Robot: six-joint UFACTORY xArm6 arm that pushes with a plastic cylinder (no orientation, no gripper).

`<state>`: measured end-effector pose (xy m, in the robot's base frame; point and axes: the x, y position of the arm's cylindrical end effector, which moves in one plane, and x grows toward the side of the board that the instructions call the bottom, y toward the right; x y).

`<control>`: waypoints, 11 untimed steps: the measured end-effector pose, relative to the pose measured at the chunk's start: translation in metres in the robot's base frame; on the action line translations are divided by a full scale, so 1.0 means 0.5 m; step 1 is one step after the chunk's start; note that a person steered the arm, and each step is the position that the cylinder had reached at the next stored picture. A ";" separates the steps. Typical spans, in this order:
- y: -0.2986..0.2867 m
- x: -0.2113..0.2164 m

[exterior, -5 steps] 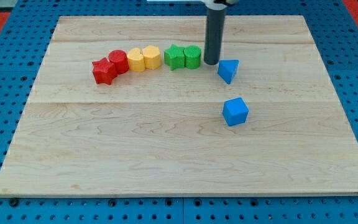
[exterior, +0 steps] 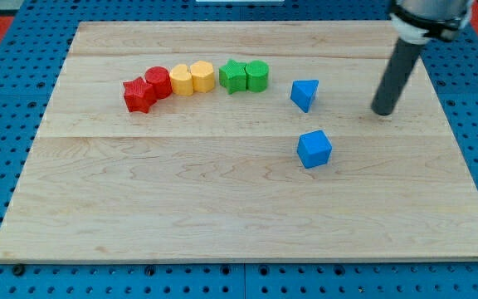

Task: Slide the blue triangle into the green circle

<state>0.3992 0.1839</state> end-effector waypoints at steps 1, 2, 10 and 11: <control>-0.093 -0.004; -0.163 -0.025; -0.192 -0.120; -0.212 -0.106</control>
<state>0.3462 0.0779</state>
